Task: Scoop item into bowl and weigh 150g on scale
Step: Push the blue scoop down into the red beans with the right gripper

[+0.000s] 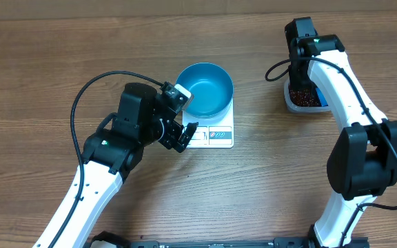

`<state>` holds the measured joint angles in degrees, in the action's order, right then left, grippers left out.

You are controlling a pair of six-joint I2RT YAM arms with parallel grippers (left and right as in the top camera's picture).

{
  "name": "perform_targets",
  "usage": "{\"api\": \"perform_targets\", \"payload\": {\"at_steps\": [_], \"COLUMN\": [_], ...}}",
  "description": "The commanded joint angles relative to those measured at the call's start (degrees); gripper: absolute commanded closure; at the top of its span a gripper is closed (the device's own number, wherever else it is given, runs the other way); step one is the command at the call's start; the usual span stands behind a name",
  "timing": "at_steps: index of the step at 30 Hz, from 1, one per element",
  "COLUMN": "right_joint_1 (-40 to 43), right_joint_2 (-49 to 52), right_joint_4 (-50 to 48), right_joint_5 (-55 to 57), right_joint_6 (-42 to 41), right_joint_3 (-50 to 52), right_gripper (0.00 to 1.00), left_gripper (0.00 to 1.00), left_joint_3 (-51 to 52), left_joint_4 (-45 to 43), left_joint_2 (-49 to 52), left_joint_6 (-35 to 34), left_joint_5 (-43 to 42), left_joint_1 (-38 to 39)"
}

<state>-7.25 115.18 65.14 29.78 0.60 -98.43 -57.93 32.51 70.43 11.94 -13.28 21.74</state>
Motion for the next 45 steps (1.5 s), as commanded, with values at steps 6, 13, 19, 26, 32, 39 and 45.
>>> {"api": "perform_targets", "payload": {"at_steps": [6,13,19,26,32,39,45], "right_joint_1": [0.20,0.20,0.20,0.20,0.20,0.20,0.20], "right_joint_2": [0.15,0.15,0.15,0.24,1.01,1.66,1.97], "right_joint_4": [0.04,-0.17,-0.17,-0.13,0.07,0.07,0.07], "right_joint_5": [-4.31,-5.53,-7.04,-9.11,-10.47,-13.46,-14.99], "right_joint_6": [-0.11,-0.11,-0.13,-0.11,-0.11,-0.24,-0.31], "right_joint_3": [0.98,0.98,0.98,0.98,1.01,1.01,1.01], "right_gripper": [0.96,0.96,0.96,0.96,0.96,0.96,0.96], "left_gripper": [0.01,0.00,0.00,0.00,0.00,0.00,0.01], "left_joint_3": [-1.38,-1.38,-1.38,-1.38,-1.38,-1.38,-1.38], "left_joint_4": [-0.22,-0.20,-0.22,-0.22,-0.22,-0.22,-0.22], "left_joint_2": [0.17,0.17,0.17,0.17,0.17,0.17,0.17], "left_joint_6": [-0.81,-0.81,-0.81,-0.81,-0.81,-0.81,-0.81], "left_joint_5": [0.11,0.11,0.11,0.11,0.11,0.11,0.11], "left_joint_1": [0.20,0.20,0.20,0.20,0.20,0.20,0.20]}}
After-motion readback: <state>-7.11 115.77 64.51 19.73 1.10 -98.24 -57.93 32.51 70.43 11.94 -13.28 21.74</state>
